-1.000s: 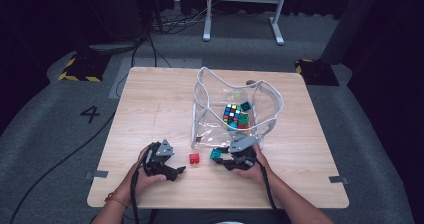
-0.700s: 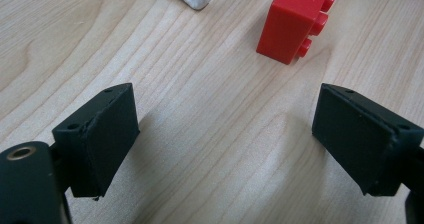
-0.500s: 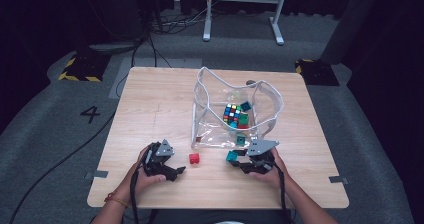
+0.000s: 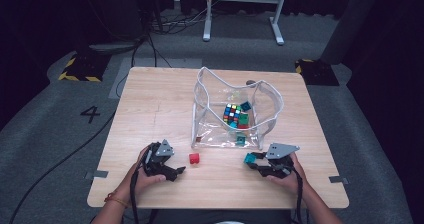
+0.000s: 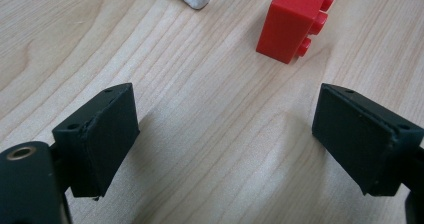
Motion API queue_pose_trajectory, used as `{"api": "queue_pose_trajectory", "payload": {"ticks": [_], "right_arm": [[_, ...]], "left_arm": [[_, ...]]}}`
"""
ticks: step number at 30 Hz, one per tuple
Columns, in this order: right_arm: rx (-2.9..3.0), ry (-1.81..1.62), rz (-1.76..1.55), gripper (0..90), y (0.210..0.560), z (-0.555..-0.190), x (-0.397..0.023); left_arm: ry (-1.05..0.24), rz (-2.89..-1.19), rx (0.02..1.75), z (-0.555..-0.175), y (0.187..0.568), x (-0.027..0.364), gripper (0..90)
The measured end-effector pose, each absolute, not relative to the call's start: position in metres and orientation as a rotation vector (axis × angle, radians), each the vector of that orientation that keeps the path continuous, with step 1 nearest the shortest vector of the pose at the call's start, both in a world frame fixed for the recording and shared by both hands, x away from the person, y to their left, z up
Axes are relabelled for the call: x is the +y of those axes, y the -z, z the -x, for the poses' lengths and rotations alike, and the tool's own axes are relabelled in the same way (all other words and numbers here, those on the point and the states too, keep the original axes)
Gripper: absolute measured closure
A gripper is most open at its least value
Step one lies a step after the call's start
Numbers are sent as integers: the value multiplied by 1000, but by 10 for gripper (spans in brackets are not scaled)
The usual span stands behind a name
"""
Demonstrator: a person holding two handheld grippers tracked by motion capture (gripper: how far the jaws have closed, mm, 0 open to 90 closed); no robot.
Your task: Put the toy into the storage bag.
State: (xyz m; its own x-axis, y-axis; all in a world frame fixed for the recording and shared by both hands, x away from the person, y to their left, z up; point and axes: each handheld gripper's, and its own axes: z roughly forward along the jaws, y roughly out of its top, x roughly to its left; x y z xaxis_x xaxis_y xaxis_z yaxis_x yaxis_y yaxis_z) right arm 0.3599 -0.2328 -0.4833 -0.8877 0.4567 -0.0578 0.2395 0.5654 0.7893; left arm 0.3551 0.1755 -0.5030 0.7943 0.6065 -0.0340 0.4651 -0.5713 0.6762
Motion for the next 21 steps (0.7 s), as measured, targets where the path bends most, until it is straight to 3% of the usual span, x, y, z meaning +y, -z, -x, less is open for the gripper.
{"api": "queue_pose_trajectory", "payload": {"ticks": [21], "right_arm": [[2403,-1177,-794,591,468,-372,-297]], "left_arm": [[-261,-2279,791,-355,503,175,114]]}}
